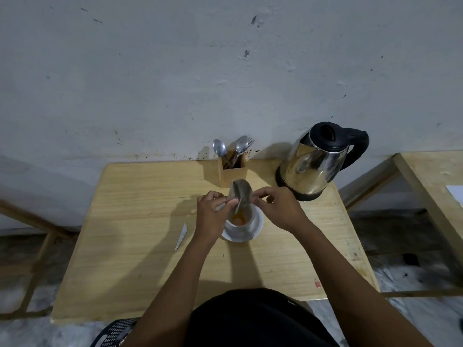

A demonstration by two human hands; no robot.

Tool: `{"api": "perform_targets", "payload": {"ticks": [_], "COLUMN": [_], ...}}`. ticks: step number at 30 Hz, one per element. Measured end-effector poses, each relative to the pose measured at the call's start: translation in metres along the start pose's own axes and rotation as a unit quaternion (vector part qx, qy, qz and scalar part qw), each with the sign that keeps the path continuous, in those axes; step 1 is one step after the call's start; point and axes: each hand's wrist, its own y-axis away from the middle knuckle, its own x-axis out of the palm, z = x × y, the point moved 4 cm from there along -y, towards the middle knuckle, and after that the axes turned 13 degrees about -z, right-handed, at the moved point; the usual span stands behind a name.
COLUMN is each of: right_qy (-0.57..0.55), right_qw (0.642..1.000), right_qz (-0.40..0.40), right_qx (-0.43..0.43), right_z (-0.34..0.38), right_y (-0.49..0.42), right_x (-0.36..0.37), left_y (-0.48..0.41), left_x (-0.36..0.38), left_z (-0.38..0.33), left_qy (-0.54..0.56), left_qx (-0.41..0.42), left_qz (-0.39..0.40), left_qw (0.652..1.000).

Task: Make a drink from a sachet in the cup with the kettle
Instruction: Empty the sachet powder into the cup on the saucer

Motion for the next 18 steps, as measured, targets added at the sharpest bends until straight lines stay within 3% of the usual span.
{"api": "perform_targets", "payload": {"ticks": [10, 13, 16, 18], "right_qy": [-0.003, -0.003, -0.030, -0.025], "right_qw": [1.000, 0.999, 0.998, 0.999], "right_qz": [0.012, -0.027, 0.046, 0.019], "right_qx": [0.008, 0.029, 0.004, 0.002], "right_z": [0.001, -0.001, 0.003, 0.003], "right_y": [0.002, 0.001, 0.004, 0.004], "right_x": [0.005, 0.001, 0.009, 0.007], "left_y": [0.000, -0.001, -0.001, -0.001], "left_x": [-0.001, -0.001, -0.001, -0.002], "left_z": [0.004, 0.003, 0.002, 0.000], "left_qy": [-0.014, -0.009, -0.013, -0.003], "left_qx": [-0.011, -0.012, -0.018, -0.017], "left_qz": [-0.009, -0.005, -0.003, -0.006], "left_qw": [1.000, 1.000, 1.000, 1.000]}}
